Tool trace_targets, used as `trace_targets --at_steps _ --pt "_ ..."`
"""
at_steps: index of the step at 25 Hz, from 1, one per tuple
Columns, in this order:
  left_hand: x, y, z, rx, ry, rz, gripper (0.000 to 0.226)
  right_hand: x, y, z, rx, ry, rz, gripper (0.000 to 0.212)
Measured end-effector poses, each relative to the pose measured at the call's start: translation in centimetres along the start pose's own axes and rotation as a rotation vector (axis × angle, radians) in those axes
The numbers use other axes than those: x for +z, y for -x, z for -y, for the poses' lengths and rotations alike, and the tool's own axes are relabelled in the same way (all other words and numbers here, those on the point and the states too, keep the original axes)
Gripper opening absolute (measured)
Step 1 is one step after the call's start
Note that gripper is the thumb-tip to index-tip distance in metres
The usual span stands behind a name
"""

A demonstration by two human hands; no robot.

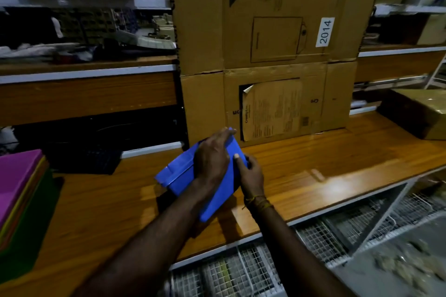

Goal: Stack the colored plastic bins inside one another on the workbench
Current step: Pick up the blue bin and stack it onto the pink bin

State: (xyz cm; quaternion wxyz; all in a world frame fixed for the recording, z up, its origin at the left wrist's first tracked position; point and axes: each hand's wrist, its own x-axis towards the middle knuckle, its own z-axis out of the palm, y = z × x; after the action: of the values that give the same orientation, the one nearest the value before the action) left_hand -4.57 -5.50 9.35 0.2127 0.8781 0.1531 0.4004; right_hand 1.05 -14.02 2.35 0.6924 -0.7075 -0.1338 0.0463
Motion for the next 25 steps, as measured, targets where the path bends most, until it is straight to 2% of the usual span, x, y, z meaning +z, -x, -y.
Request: trace_targets --at_steps 4,9,10,14,16,18,20,22,25 --pt "-1.7 3.4 4.1 0.069 -0.093 0.135 0.079 2.9 3.2 -1.5 0.05 -0.023 0.086 0.021" --pt "-3.7 7.3 7.8 0.158 -0.085 0.172 0.087 5.9 4.8 -0.4 0.153 -0.06 0.095 0.06" --pt "-4.1 7.9 8.2 0.157 -0.08 0.166 0.087 6.4 5.1 -0.2 0.153 -0.06 0.093 0.059" --pt "-4.9 9.8 10.1 0.162 -0.014 0.193 0.087 7.6 6.6 0.2 0.148 0.019 0.057 0.033" --pt "-5.1 11.0 11.1 0.184 0.001 0.236 0.085 8.0 7.4 -0.1 0.15 0.082 0.031 0.034" --pt "-5.8 12.0 12.4 0.163 0.05 0.279 0.074 8.5 7.9 -1.3 0.144 0.143 0.001 0.027" --pt "-6.6 12.3 14.1 0.136 0.057 0.264 0.051 9.0 8.4 -2.3 0.158 0.206 -0.017 0.018" --pt "-7.6 12.1 16.1 0.037 -0.05 0.218 0.036 9.6 9.2 -2.9 0.174 0.279 -0.027 0.02" --pt "-8.5 12.2 18.6 -0.186 -0.288 0.242 0.039 9.8 10.0 -3.4 0.133 0.335 0.02 0.021"
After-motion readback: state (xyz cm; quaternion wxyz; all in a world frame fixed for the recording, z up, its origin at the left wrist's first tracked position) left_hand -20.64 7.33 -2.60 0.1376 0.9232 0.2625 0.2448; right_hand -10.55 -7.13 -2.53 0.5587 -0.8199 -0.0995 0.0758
